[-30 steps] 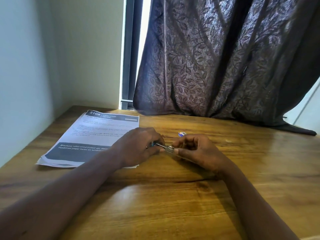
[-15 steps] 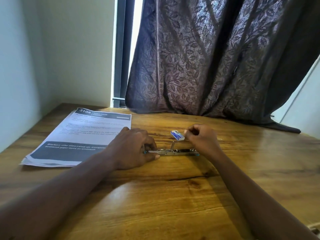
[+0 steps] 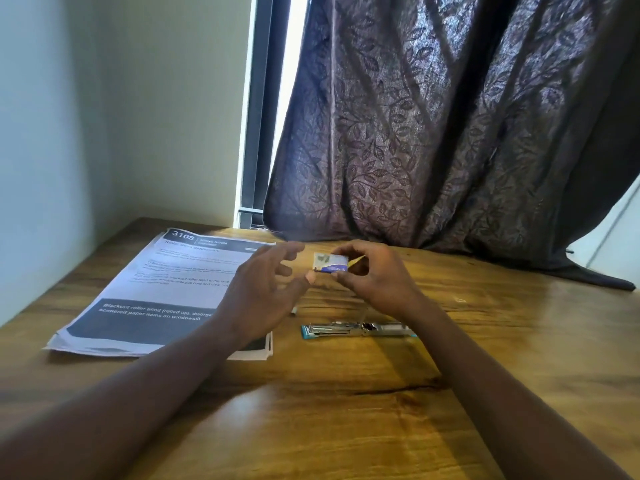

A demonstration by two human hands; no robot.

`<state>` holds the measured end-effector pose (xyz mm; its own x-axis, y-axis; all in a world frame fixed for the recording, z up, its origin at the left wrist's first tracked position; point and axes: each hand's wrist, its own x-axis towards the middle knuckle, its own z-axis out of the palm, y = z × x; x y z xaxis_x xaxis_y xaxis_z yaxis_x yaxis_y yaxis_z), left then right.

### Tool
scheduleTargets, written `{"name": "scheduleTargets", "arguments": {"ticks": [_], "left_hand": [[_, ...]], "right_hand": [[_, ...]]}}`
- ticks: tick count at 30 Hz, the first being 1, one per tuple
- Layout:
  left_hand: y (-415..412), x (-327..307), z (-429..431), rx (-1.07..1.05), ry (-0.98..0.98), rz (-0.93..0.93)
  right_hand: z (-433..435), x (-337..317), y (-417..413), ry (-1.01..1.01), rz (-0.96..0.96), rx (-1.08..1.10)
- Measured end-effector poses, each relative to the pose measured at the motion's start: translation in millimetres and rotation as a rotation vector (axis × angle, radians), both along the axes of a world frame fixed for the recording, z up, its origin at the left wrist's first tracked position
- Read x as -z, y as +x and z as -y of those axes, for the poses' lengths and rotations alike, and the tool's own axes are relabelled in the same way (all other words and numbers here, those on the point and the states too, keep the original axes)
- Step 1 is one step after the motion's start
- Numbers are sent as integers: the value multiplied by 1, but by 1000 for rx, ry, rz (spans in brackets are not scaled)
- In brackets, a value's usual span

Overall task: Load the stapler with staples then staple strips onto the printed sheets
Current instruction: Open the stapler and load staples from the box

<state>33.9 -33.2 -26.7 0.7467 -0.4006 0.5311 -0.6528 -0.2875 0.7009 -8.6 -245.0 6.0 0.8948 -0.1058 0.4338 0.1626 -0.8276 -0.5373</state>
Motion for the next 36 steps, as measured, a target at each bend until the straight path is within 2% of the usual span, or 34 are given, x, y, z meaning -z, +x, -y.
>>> {"name": "scheduleTargets", "arguments": {"ticks": [4,8,14,24,36], "left_hand": [[7,-2,-4,16,-178,-162],[11,1,-4,30,-264,-246],[11,2,-3,66,-287,-284],[6,0,-6,152,-319,-325],[5,0,-8,171,-260,-306]], "right_hand": [[-29,-6,6,189,9,-191],[-33,4,4,376,28,-293],[-25,3,-6,576,8,-352],[-18,10,-13,973,-144,-385],[-9,6,-20,1084,-265,-388]]}}
